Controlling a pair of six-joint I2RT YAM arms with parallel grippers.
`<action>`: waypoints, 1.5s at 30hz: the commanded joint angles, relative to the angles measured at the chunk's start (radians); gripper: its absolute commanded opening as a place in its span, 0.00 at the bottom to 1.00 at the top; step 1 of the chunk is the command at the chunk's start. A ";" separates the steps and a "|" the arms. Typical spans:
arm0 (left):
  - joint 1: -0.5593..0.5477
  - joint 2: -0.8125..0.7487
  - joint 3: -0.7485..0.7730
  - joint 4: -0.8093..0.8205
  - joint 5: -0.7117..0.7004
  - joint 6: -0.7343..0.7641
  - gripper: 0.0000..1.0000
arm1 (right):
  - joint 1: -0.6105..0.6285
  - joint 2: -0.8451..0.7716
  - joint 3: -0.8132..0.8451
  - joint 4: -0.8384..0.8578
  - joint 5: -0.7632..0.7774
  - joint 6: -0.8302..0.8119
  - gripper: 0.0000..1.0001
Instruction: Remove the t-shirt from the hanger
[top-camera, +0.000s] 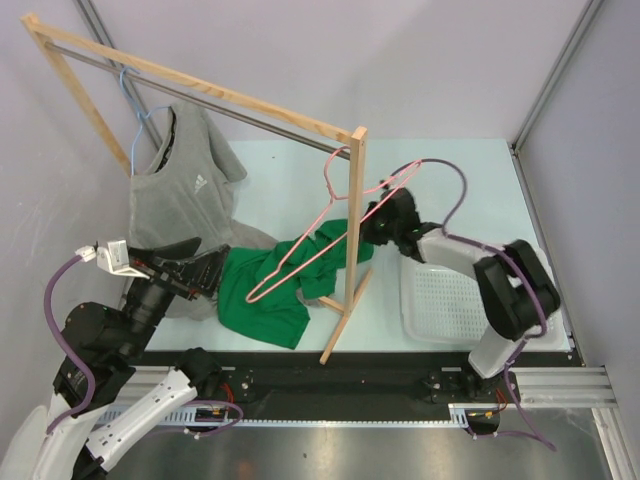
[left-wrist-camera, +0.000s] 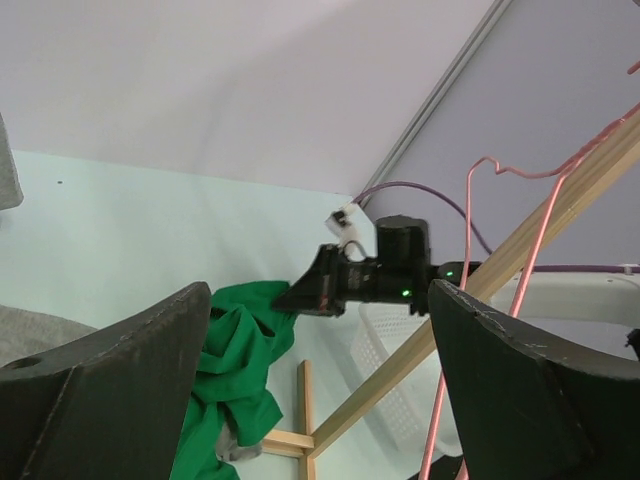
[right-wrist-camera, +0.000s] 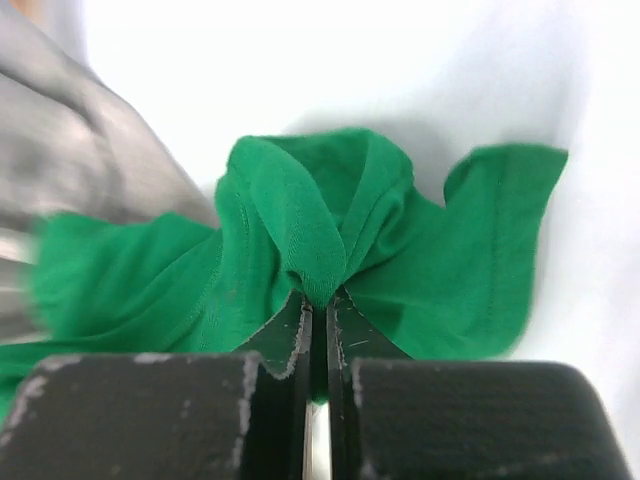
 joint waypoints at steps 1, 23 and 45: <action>0.003 0.016 0.026 0.007 0.003 0.012 0.94 | -0.164 -0.277 -0.019 0.040 -0.130 0.113 0.00; 0.003 -0.069 -0.008 -0.011 -0.088 -0.042 0.93 | -0.822 -0.686 0.719 -0.555 -0.521 0.181 0.00; 0.003 -0.078 0.024 -0.051 -0.083 -0.047 0.93 | -0.825 -0.803 0.846 -0.869 -0.305 -0.022 0.00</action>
